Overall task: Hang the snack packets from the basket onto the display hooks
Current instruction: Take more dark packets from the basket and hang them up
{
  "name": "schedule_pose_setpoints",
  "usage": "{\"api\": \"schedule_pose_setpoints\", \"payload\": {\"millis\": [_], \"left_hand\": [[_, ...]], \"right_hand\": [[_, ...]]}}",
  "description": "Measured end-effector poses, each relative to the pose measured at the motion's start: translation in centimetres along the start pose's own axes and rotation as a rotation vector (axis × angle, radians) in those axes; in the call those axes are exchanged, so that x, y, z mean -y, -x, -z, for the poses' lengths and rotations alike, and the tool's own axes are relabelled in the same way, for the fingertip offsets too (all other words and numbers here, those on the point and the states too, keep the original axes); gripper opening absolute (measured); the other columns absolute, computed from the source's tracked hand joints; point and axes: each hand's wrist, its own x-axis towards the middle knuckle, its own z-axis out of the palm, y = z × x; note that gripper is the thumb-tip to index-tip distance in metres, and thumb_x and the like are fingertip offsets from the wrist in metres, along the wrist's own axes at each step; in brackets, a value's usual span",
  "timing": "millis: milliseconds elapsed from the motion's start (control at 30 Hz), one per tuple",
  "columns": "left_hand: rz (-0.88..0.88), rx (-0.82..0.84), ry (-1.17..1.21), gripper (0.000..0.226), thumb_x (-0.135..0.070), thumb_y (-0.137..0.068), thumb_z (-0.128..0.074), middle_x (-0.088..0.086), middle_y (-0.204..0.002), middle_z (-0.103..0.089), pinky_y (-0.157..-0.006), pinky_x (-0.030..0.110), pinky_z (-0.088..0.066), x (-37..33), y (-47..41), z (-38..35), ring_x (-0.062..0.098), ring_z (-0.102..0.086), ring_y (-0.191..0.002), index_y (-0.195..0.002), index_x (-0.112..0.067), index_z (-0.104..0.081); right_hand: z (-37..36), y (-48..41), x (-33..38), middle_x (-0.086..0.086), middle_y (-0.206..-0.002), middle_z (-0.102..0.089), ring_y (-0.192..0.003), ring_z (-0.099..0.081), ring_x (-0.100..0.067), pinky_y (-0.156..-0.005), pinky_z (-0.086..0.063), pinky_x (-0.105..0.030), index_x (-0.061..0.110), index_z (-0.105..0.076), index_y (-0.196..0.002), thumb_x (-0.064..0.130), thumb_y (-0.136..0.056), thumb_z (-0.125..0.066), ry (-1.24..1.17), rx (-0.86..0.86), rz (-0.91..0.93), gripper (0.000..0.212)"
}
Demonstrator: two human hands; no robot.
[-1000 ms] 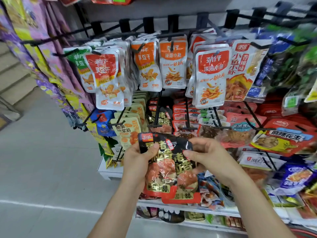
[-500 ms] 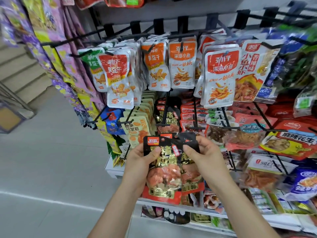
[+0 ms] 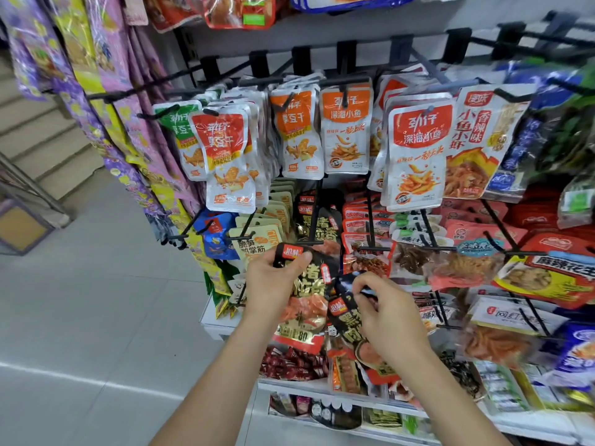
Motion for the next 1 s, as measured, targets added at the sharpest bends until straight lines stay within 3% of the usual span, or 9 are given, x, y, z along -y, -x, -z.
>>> {"api": "schedule_pose_setpoints", "payload": {"millis": [100, 200, 333, 467, 567, 633, 800, 900, 1000], "left_hand": [[0.000, -0.024, 0.020, 0.005, -0.017, -0.079, -0.079, -0.004, -0.075, -0.074, -0.068, 0.031, -0.055, -0.4, -1.0, -1.0, 0.014, -0.069, -0.073, -0.079, -0.018, -0.073], [0.013, -0.042, 0.041, 0.006, -0.015, -0.080, -0.077, -0.004, -0.071, -0.072, -0.066, 0.032, -0.055, -0.3, -1.2, -1.4, 0.016, -0.066, -0.070, -0.076, -0.017, -0.073], [0.053, -0.057, 0.074, 0.007, -0.018, -0.082, -0.076, -0.004, -0.062, -0.066, -0.059, 0.041, -0.051, 0.1, -1.0, -1.6, 0.017, -0.056, -0.056, -0.075, -0.017, -0.073], [-0.062, -0.061, 0.001, 0.003, -0.019, -0.083, -0.073, 0.001, -0.075, -0.071, -0.066, 0.038, -0.054, 0.6, -1.2, -1.8, 0.014, -0.062, -0.068, -0.082, -0.017, -0.071], [-0.203, -0.081, -0.122, 0.012, -0.020, -0.083, -0.073, -0.004, -0.083, -0.068, -0.071, 0.022, -0.049, 1.2, -1.4, -1.9, 0.005, -0.061, -0.075, -0.092, -0.019, -0.065], [-0.277, -0.126, -0.184, 0.029, -0.024, -0.082, -0.074, -0.010, -0.094, -0.064, -0.076, 0.012, -0.044, 1.5, -1.3, -1.9, -0.001, -0.059, -0.086, -0.104, -0.027, -0.056], [-0.453, -0.264, -0.289, 0.048, -0.025, -0.078, -0.078, -0.010, -0.106, -0.050, -0.084, 0.007, -0.036, 2.3, -1.1, -1.9, 0.004, -0.048, -0.097, -0.113, -0.026, -0.046], [-0.498, -0.321, -0.322, 0.046, -0.023, -0.077, -0.080, -0.004, -0.107, -0.048, -0.083, 0.002, -0.031, 2.7, -1.1, -2.0, 0.002, -0.042, -0.096, -0.112, -0.017, -0.051], [-0.570, -0.340, -0.407, 0.027, -0.019, -0.079, -0.079, 0.009, -0.107, -0.051, -0.077, -0.005, -0.028, 3.4, -1.4, -2.2, -0.006, -0.037, -0.091, -0.098, -0.009, -0.064]], "right_hand": [[0.0, -0.2, -0.1, 0.005, -0.099, -0.057, -0.057, -0.059, -0.018, -0.061, -0.055, -0.035, 0.030, -0.066, -0.096, 0.009, -0.096, -0.054, -0.134, -0.041, -0.052, 0.024], [0.1, -0.3, 0.1, 0.004, -0.097, -0.060, -0.062, -0.057, -0.012, -0.061, -0.049, -0.026, 0.027, -0.070, -0.099, 0.008, -0.096, -0.055, -0.134, -0.079, -0.045, 0.025], [-0.1, -0.3, 0.4, 0.005, -0.096, -0.060, -0.053, -0.053, -0.007, -0.051, -0.040, -0.016, 0.023, -0.071, -0.103, 0.005, -0.096, -0.052, -0.175, -0.092, -0.060, 0.027], [-0.4, -0.3, 0.6, 0.009, -0.101, -0.060, -0.045, -0.050, -0.011, -0.049, -0.046, -0.019, 0.023, -0.071, -0.106, 0.005, -0.096, -0.049, -0.227, -0.093, -0.091, 0.030], [-0.6, -0.4, 0.9, 0.010, -0.108, -0.063, -0.049, -0.049, -0.006, -0.055, -0.046, -0.022, 0.024, -0.072, -0.108, 0.014, -0.095, -0.053, -0.227, -0.091, -0.105, 0.026], [-0.8, -0.4, 1.2, 0.005, -0.115, -0.064, -0.066, -0.050, -0.006, -0.069, -0.051, -0.029, 0.025, -0.073, -0.108, 0.017, -0.094, -0.056, -0.204, -0.087, -0.100, 0.024], [-0.6, -0.4, 1.5, 0.001, -0.122, -0.064, -0.072, -0.054, -0.012, -0.081, -0.049, -0.032, 0.025, -0.073, -0.108, 0.017, -0.093, -0.057, -0.127, -0.071, -0.093, 0.023], [-0.4, -0.4, 1.3, 0.001, -0.125, -0.063, -0.070, -0.061, -0.008, -0.072, -0.048, -0.026, 0.026, -0.073, -0.107, 0.017, -0.093, -0.056, -0.101, -0.065, -0.095, 0.024], [-0.4, -0.4, 0.9, 0.004, -0.119, -0.065, -0.060, -0.058, -0.008, -0.062, -0.042, -0.022, 0.026, -0.072, -0.107, 0.016, -0.093, -0.056, -0.080, -0.071, -0.088, 0.024]]}}
